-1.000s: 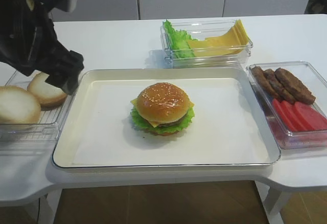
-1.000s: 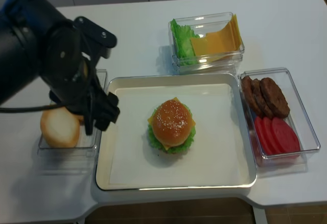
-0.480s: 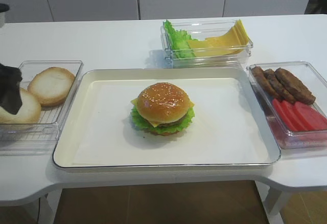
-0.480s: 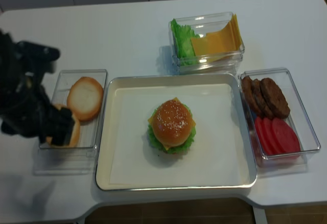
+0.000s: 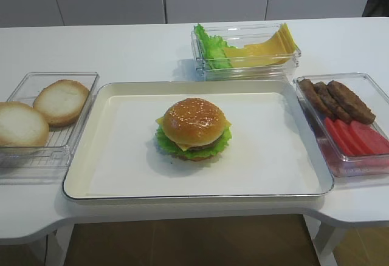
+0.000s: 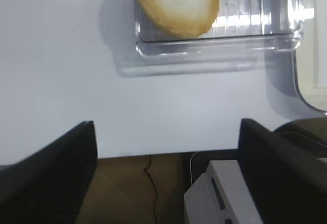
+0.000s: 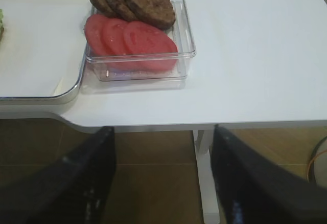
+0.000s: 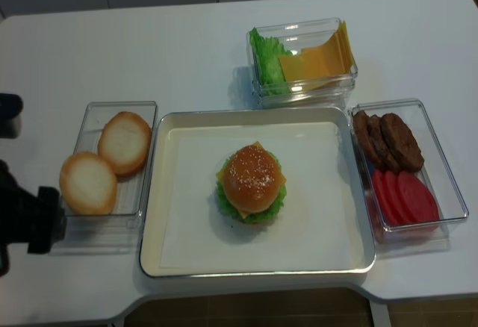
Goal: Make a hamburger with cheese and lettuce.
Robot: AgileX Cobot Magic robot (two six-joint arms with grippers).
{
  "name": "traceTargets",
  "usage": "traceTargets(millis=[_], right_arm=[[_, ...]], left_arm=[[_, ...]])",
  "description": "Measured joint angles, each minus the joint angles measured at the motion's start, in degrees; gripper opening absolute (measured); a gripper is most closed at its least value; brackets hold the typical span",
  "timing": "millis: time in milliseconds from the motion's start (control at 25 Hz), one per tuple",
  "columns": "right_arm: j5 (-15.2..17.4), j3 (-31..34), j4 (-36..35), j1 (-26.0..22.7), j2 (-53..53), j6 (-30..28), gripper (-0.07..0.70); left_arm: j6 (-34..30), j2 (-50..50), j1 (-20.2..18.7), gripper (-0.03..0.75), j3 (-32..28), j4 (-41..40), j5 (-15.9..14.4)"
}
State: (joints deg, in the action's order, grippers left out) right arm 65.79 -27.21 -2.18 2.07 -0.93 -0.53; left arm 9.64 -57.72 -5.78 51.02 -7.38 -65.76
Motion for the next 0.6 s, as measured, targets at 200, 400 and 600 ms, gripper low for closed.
traceTargets(millis=[200, 400, 600], right_arm=[[0.0, 0.0, 0.0, 0.0, 0.0, 0.0, 0.451], [0.0, 0.0, 0.0, 0.0, 0.0, 0.0, 0.451], [0.0, 0.0, 0.0, 0.0, 0.0, 0.13, 0.451]], left_arm=[[0.09, 6.81, 0.0, 0.63, -0.13, 0.04, -4.62], [0.22, 13.54, 0.0, 0.629, -0.13, 0.04, -5.6], [0.22, 20.14, 0.0, 0.629, -0.13, 0.04, -6.26]])
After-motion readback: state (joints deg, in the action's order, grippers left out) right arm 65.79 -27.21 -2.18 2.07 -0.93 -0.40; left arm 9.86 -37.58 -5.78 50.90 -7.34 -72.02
